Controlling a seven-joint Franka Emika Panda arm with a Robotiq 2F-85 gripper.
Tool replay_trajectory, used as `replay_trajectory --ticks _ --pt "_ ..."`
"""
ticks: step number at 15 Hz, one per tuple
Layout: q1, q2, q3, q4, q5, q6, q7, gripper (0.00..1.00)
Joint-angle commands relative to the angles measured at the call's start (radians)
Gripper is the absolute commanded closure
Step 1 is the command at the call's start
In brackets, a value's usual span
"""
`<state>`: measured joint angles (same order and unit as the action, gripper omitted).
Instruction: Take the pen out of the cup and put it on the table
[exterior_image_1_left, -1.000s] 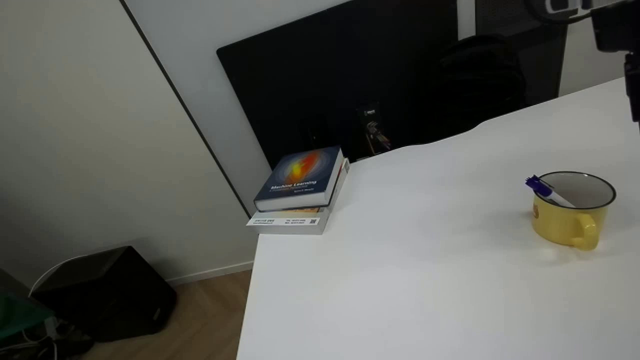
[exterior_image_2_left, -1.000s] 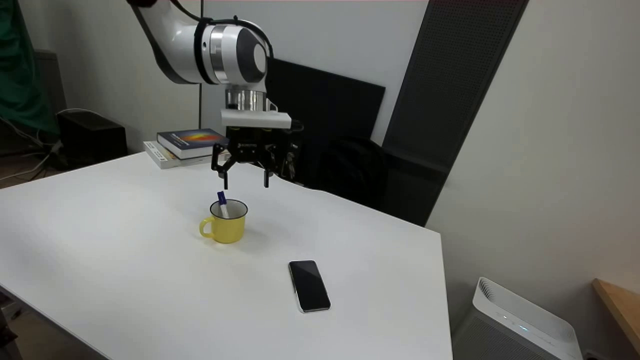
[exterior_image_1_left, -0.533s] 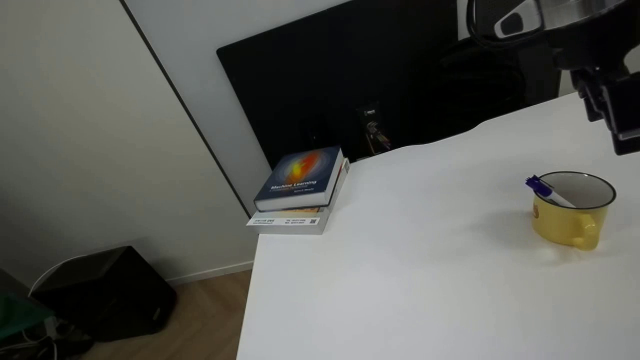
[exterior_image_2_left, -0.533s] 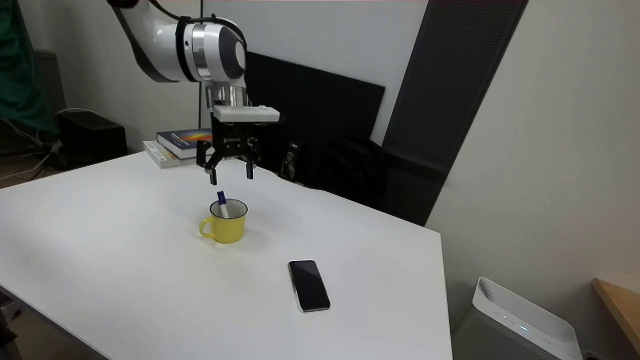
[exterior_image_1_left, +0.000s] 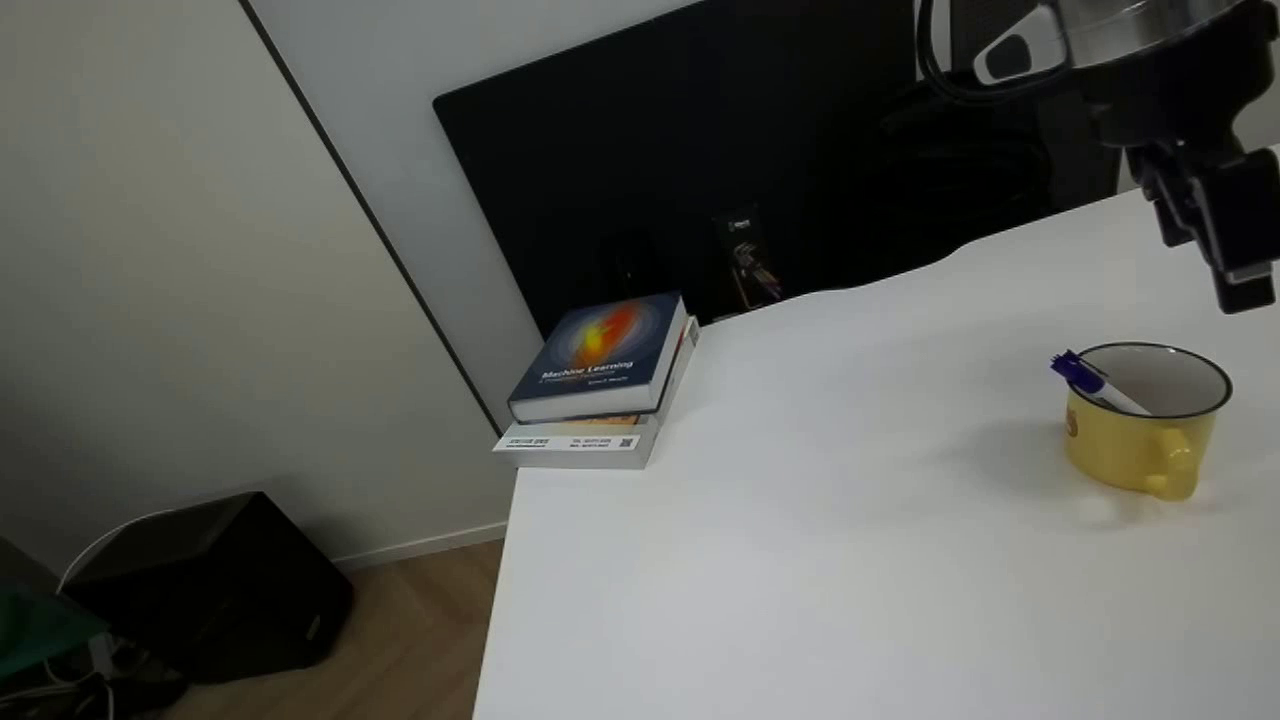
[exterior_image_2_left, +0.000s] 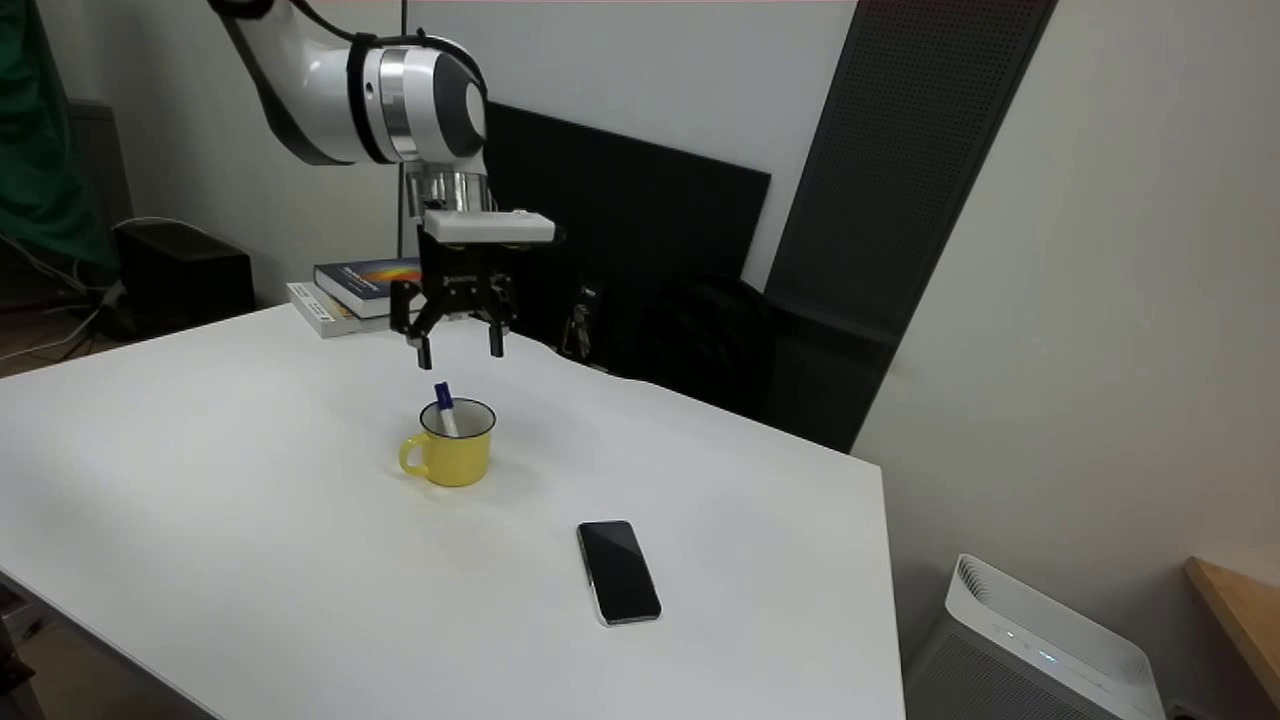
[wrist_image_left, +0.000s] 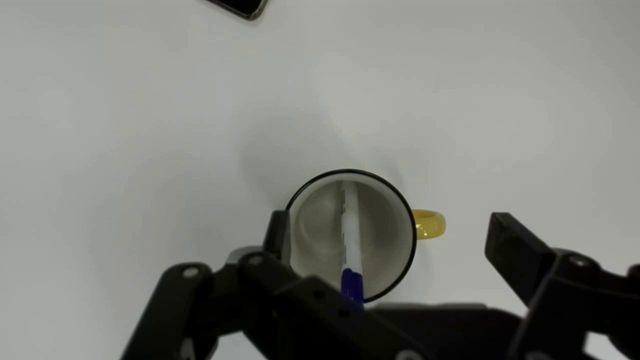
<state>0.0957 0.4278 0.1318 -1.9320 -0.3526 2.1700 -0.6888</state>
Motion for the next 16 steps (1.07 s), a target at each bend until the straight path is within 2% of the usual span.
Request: replay_trajectory --ticks 1,9,16 --pt "-0.001 0.001 0.002 0.002 0.0 -0.002 0.0 0.0" --pt "0.045 0.135 -0.023 0.127 -0.126 -0.155 -0.003 0.0" --pt "0.091 0.274 -0.03 0.295 -0.203 -0.306 -0.001 0.0"
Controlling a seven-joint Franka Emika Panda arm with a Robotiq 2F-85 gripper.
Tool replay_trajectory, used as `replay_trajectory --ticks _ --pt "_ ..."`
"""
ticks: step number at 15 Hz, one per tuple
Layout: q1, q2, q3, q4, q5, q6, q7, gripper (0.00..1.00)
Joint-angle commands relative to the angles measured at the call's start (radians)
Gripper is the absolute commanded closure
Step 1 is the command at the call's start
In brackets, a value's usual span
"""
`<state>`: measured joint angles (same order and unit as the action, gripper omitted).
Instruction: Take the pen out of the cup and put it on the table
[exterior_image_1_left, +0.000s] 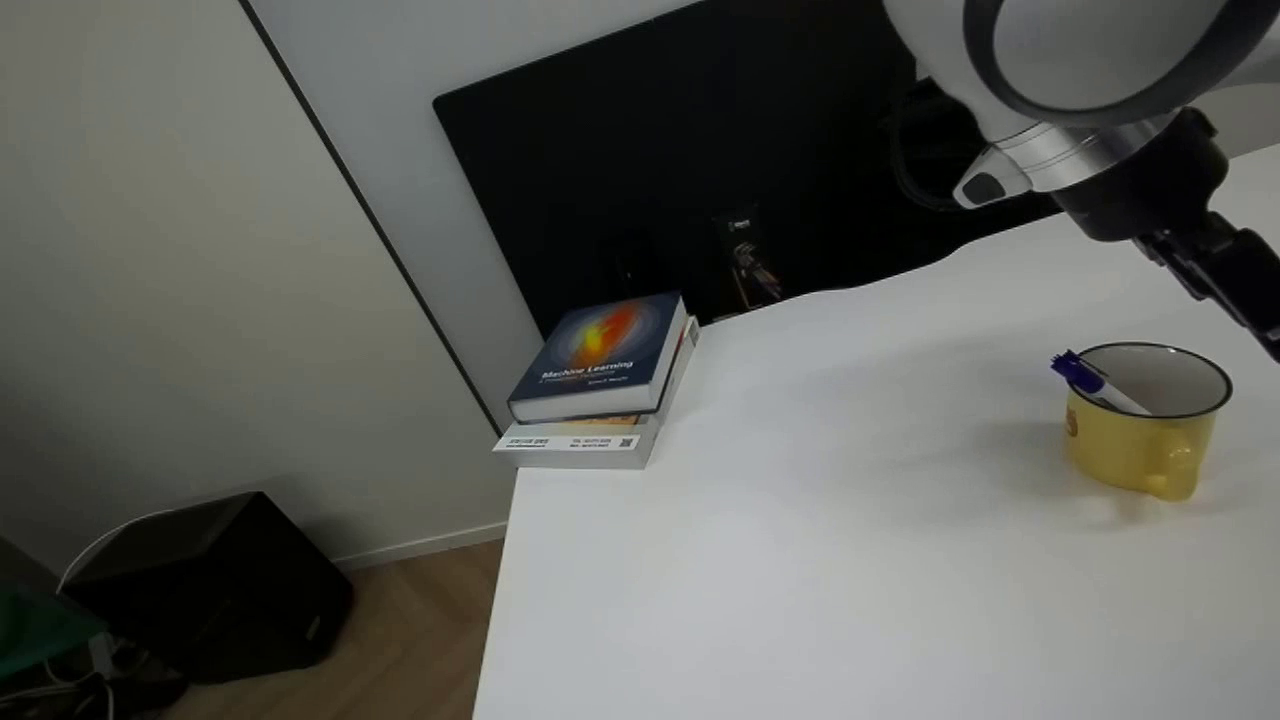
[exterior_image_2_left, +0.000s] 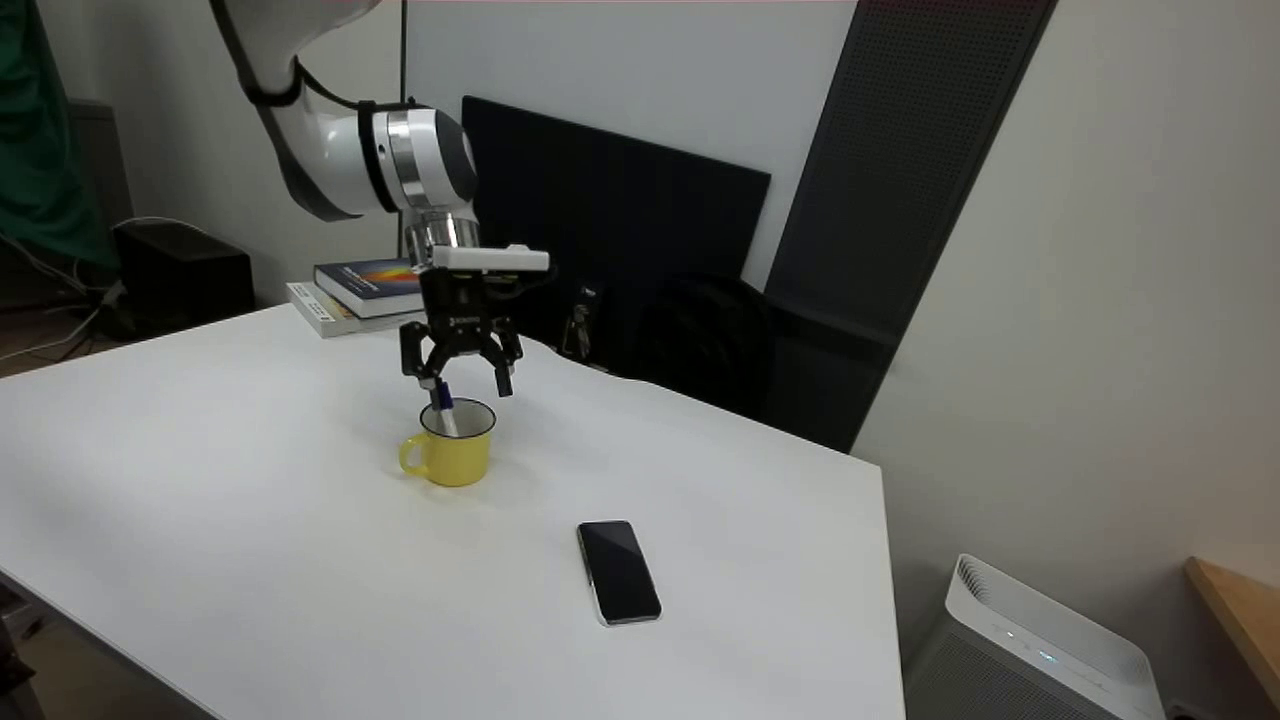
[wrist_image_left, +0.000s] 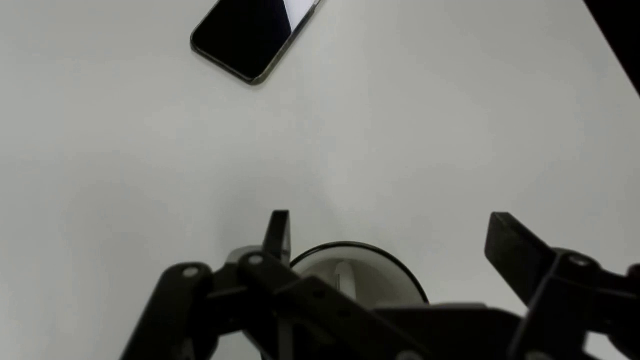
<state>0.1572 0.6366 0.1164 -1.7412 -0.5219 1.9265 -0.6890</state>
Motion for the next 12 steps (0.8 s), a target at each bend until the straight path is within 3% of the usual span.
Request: replay_trajectory --ticks 1,12 --pt "0.032 0.08 -0.012 0.123 -0.045 -0.054 -0.009 0.0" --pt "0.098 0.214 -0.007 0.313 -0.065 -0.082 0.013 0.0"
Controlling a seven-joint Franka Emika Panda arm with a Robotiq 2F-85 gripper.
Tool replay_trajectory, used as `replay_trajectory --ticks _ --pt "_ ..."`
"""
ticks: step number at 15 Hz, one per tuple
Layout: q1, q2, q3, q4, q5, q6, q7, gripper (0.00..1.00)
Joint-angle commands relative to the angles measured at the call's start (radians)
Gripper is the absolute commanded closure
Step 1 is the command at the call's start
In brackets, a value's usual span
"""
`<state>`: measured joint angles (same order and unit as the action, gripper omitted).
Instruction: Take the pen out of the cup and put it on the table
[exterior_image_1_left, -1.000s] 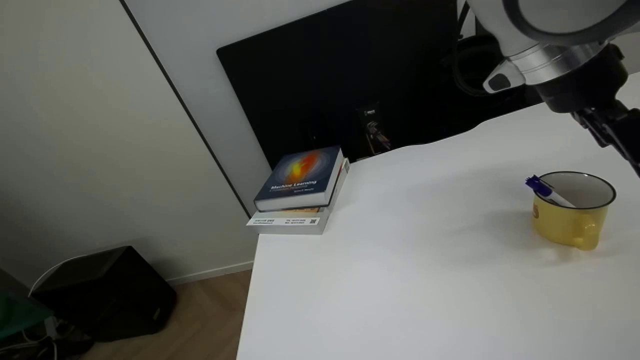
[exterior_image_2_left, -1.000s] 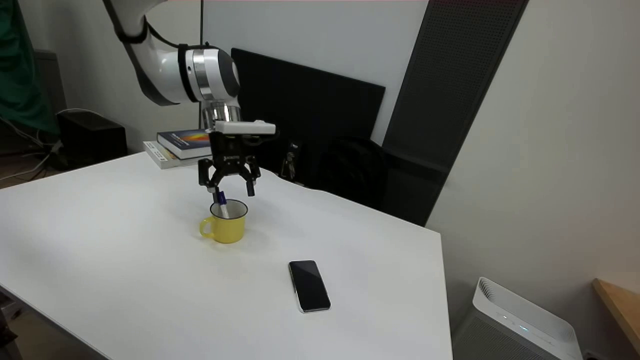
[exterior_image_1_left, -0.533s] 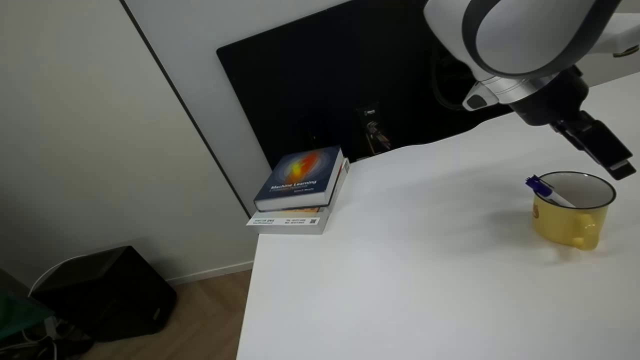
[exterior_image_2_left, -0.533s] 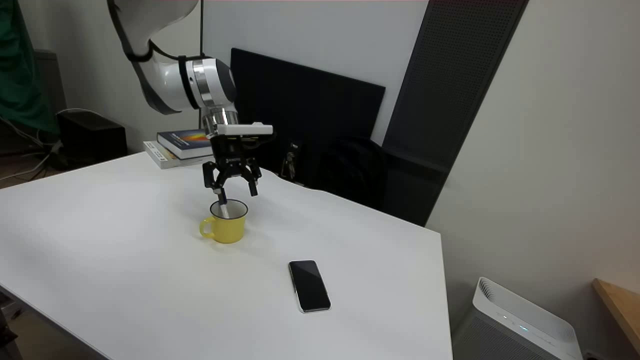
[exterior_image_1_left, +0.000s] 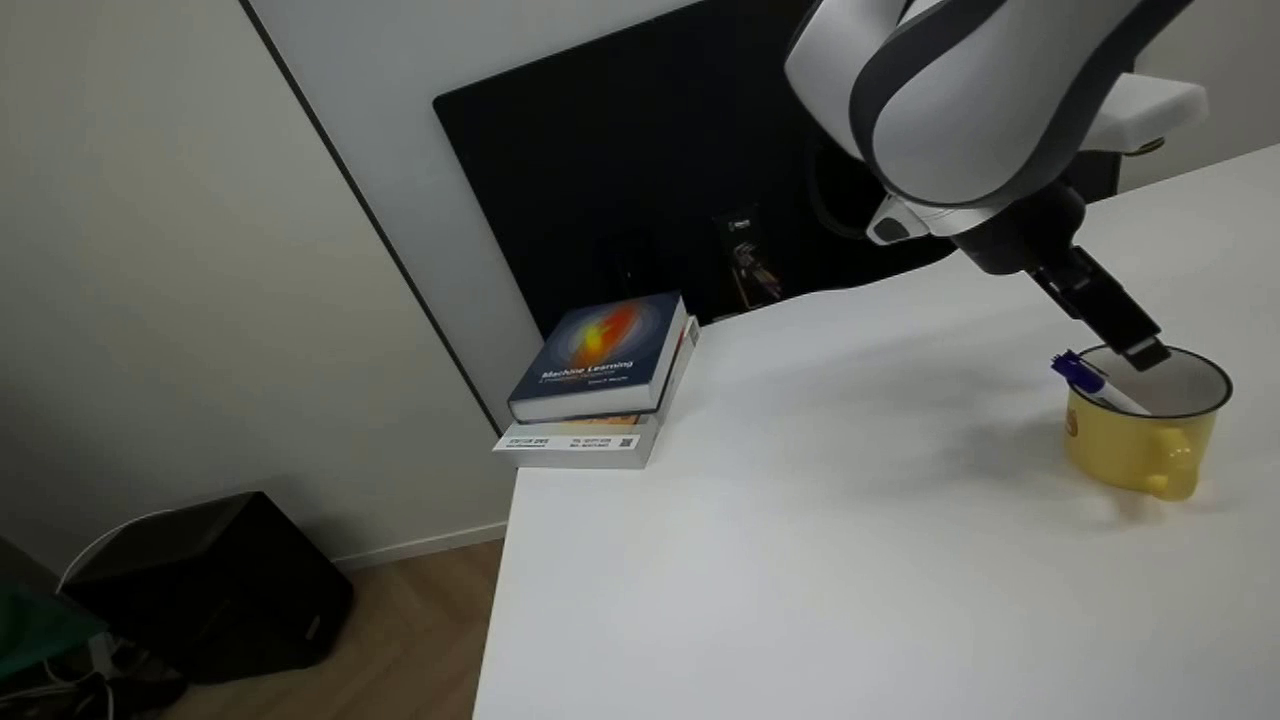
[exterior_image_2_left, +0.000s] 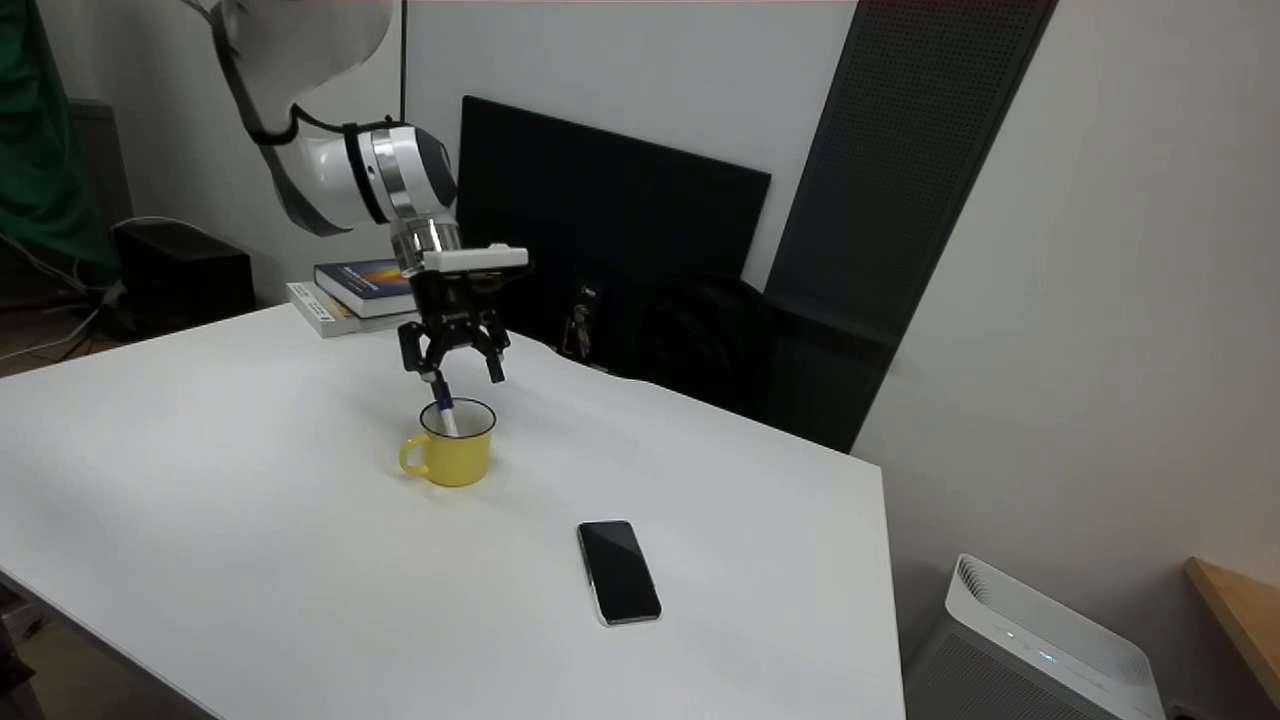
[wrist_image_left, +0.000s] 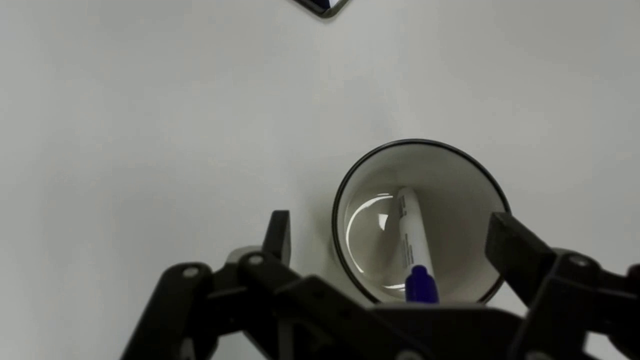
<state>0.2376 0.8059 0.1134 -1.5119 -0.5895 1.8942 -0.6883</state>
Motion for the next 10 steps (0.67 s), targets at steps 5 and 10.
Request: replay_trajectory --ticks 5,10 --pt "0.04 0.086 -0.007 0.153 0.001 -0.11 0.014 0.0" --pt "0.056 0.118 -0.006 0.206 0.002 -0.157 0.011 0.0"
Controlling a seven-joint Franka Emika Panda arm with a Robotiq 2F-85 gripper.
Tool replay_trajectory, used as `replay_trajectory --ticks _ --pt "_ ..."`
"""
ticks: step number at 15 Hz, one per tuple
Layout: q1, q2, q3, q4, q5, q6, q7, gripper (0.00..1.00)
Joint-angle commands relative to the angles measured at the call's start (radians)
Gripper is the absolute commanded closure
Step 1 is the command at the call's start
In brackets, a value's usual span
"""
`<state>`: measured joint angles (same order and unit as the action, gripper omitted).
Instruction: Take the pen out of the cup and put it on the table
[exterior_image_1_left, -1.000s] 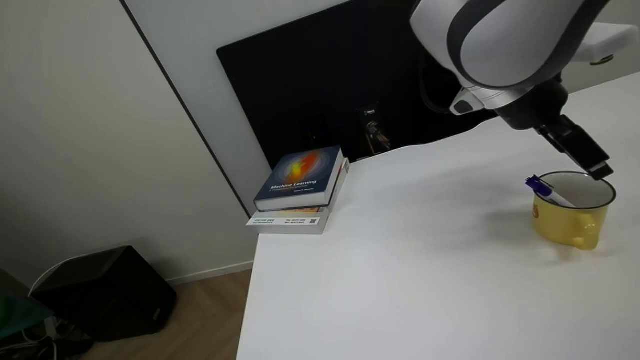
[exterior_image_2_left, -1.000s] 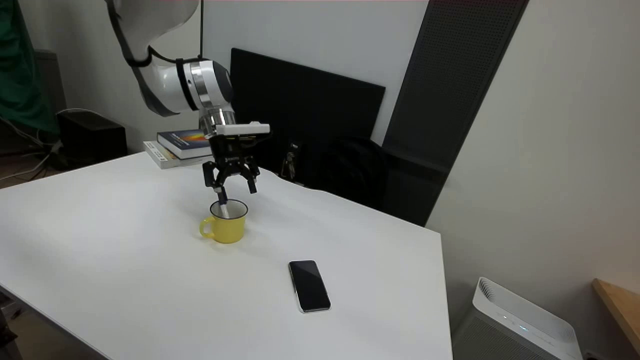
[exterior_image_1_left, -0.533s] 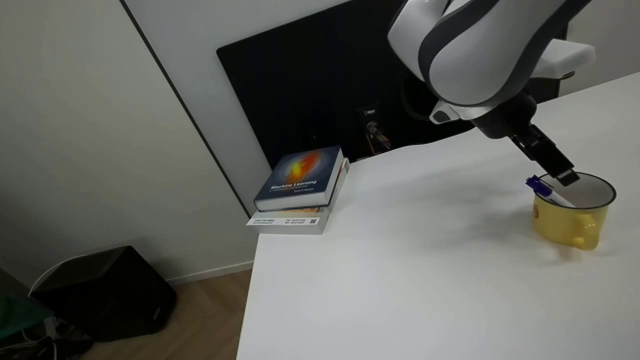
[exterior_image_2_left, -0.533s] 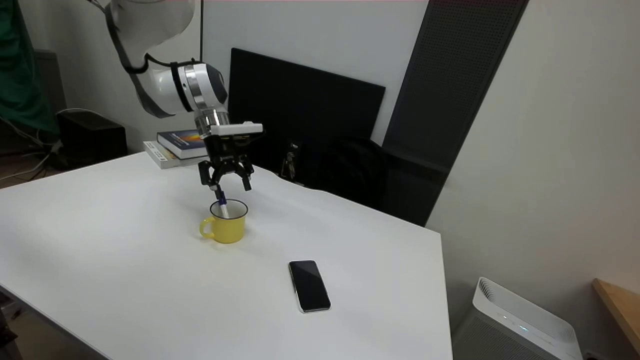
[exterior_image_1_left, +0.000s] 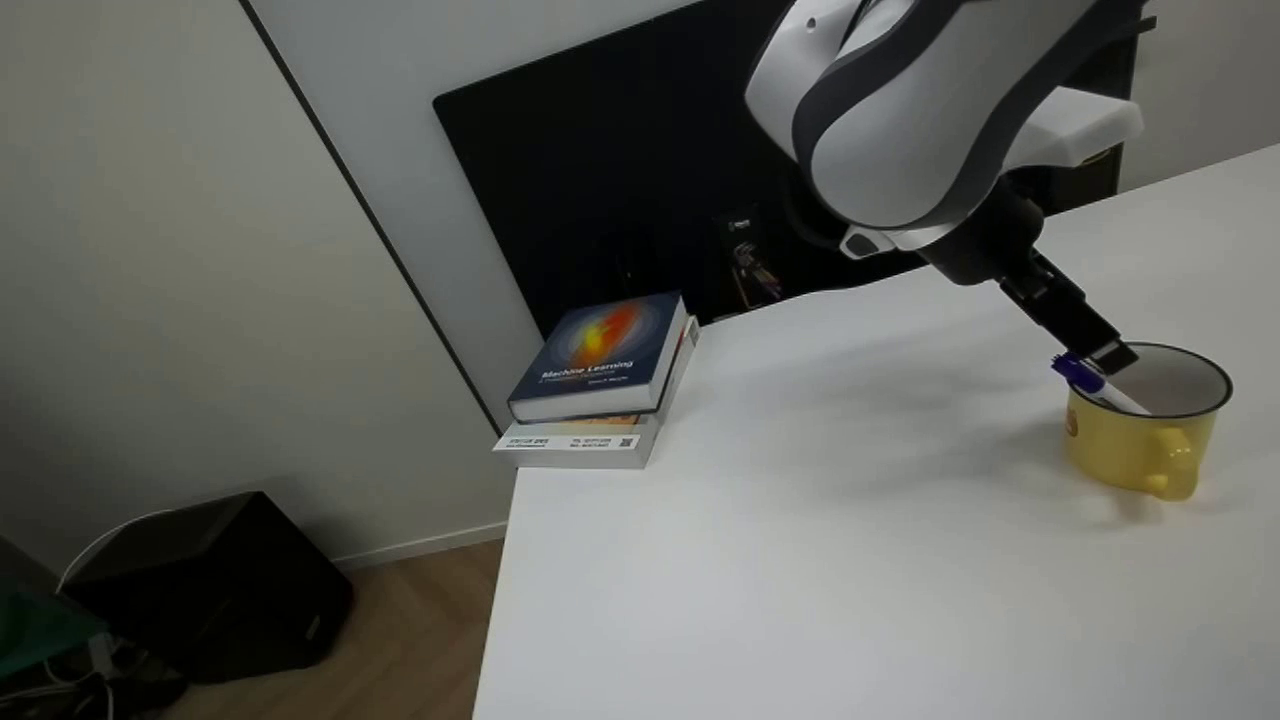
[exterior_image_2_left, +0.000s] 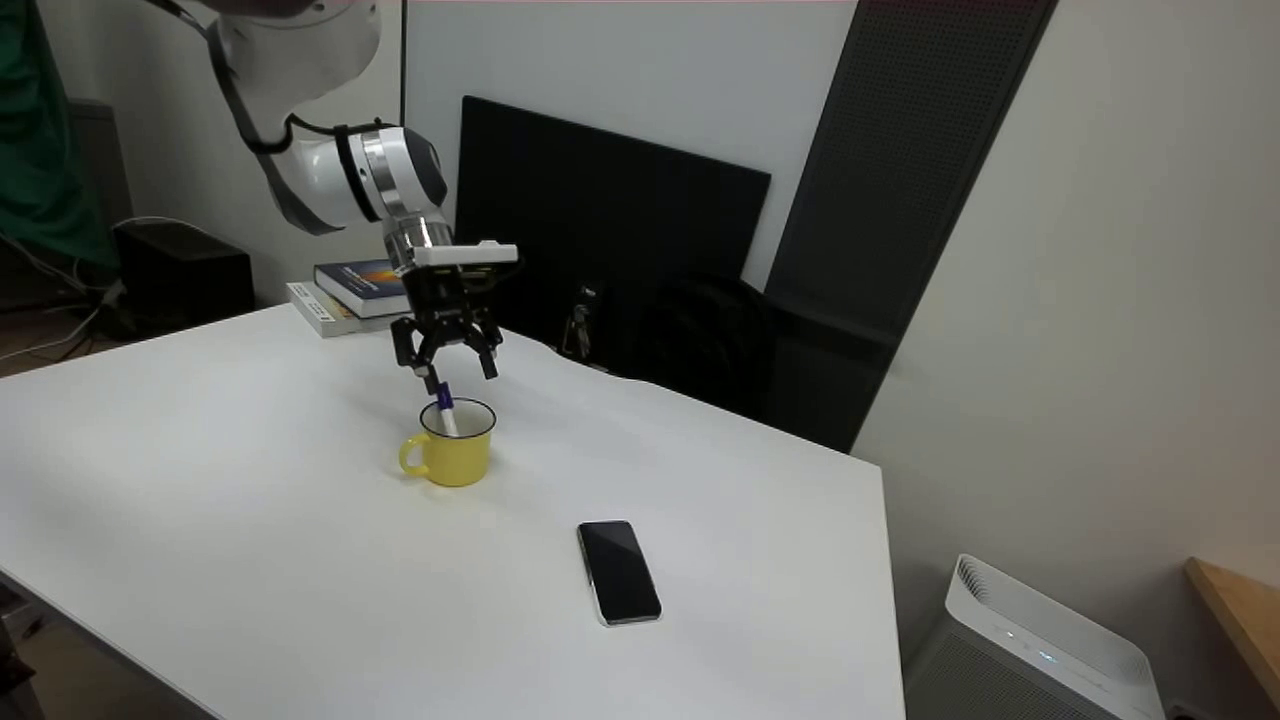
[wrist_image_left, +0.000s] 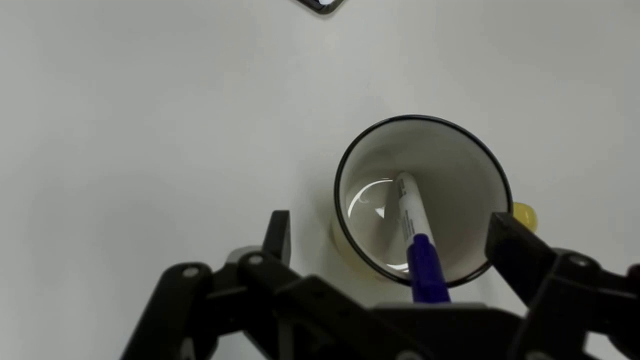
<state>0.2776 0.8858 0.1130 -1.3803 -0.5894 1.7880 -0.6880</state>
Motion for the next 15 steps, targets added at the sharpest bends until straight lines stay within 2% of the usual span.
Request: replay_trajectory --ticks 1,15 --pt "0.018 0.043 -0.006 0.079 0.002 -0.056 0.011 0.0" --pt "0.045 0.133 -0.015 0.188 0.001 -0.106 0.014 0.0"
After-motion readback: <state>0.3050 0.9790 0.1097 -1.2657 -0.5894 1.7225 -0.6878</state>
